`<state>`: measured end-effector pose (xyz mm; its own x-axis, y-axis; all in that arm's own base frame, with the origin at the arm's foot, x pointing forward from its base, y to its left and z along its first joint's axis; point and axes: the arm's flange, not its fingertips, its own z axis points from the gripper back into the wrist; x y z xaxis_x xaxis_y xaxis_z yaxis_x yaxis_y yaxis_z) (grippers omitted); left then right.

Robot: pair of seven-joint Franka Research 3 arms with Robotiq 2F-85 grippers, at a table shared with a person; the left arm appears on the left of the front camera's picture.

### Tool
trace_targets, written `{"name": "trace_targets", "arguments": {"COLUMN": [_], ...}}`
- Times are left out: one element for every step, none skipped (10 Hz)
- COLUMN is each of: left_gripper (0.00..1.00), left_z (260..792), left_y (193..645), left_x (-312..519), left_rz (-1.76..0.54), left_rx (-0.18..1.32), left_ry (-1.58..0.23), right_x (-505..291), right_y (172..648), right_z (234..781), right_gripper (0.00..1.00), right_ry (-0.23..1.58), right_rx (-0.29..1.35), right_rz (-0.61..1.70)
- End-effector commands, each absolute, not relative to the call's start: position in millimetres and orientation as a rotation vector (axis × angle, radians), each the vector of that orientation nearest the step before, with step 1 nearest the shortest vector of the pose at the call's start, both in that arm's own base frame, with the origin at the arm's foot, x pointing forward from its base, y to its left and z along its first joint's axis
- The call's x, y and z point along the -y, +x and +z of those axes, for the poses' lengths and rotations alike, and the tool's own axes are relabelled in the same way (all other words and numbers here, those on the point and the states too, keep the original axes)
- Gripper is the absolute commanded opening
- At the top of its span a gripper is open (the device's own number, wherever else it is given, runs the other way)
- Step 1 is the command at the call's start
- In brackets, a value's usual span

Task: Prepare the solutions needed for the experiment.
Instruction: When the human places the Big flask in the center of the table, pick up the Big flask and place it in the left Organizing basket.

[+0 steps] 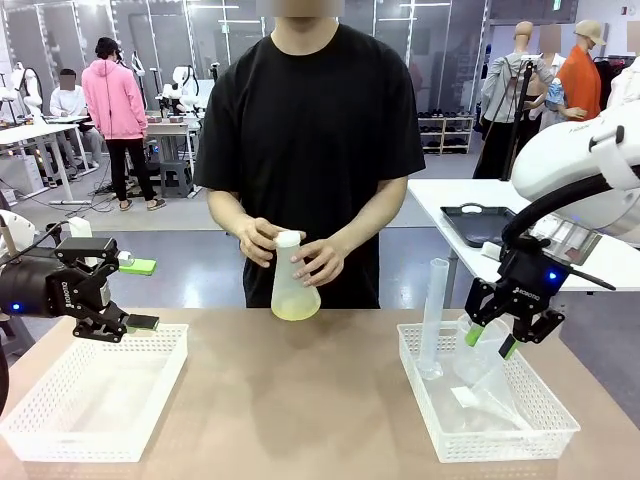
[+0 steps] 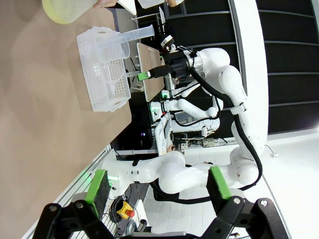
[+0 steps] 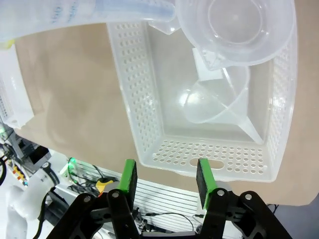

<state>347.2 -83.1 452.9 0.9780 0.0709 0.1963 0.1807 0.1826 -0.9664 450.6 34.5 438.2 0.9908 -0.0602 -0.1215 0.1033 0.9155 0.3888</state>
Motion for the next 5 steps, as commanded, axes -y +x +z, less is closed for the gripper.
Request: {"name": "trace_targets", "arguments": {"left_gripper": [1.00, 1.00, 1.00, 1.00, 1.00], "left_z": [455, 455, 455, 455, 455], "left_y": [347, 347, 347, 347, 347], "left_x": [84, 84, 84, 84, 84], "left_rz": [-0.082, -0.082, -0.082, -0.082, -0.082], "left_rx": [0.208, 0.208, 0.208, 0.208, 0.208], "left_ry": [-1.402, -1.402, -1.402, -1.402, -1.402], "right_x": [-26, -20, -13, -7, -3], "right_y": [424, 414, 408, 401, 396], "right_z": [456, 464, 468, 471, 472], "right_gripper": [0.61, 0.61, 0.61, 0.61, 0.61], "right_ry": [0.631, 0.731, 0.814, 0.938, 1.020], "right_rx": [-0.065, -0.046, -0.058, -0.130, -0.163], "right_rz": [-0.049, -0.109, -0.186, -0.172, -0.203]}}
